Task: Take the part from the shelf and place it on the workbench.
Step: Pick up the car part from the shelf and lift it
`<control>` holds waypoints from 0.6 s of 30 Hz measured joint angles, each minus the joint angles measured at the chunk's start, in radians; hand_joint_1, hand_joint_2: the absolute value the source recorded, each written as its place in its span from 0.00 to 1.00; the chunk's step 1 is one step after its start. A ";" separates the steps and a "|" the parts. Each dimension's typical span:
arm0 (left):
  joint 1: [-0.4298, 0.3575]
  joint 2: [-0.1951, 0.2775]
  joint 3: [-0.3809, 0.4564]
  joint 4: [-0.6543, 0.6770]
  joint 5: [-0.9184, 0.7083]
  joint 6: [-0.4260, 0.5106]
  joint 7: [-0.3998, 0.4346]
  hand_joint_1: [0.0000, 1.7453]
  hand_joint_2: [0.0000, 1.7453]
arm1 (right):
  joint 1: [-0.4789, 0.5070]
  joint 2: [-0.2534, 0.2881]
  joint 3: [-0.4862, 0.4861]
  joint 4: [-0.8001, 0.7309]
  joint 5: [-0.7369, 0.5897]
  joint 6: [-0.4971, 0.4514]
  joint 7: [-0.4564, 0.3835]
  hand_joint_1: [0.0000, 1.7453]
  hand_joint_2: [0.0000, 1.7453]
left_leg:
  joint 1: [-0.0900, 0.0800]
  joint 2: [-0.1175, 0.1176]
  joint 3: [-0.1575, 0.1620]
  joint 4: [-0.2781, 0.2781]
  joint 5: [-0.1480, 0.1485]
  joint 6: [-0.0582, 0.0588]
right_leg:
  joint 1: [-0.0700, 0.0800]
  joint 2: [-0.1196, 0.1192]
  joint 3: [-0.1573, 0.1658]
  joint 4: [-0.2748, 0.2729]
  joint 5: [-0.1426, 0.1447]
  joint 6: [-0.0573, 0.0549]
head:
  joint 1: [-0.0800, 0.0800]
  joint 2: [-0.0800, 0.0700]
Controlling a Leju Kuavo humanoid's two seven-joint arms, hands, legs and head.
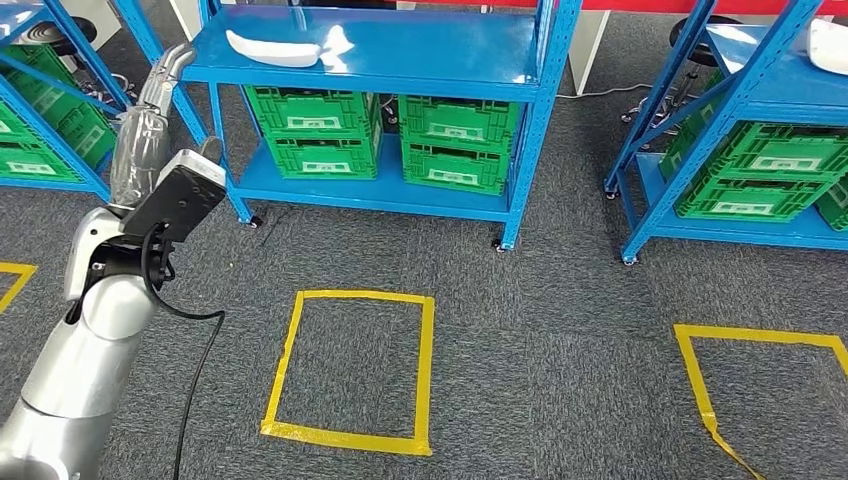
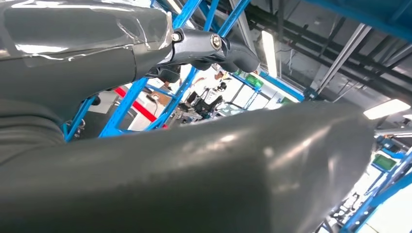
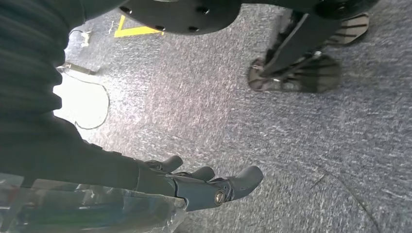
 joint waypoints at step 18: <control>-0.002 -0.004 -0.001 0.004 0.000 0.000 0.000 0.00 0.00 | 0.002 0.001 0.000 0.000 -0.006 0.000 0.001 0.00 1.00 | 0.014 0.009 -0.110 0.136 -0.012 -0.049 | 0.005 0.002 0.155 -0.231 0.061 -0.043 | 0.002 0.000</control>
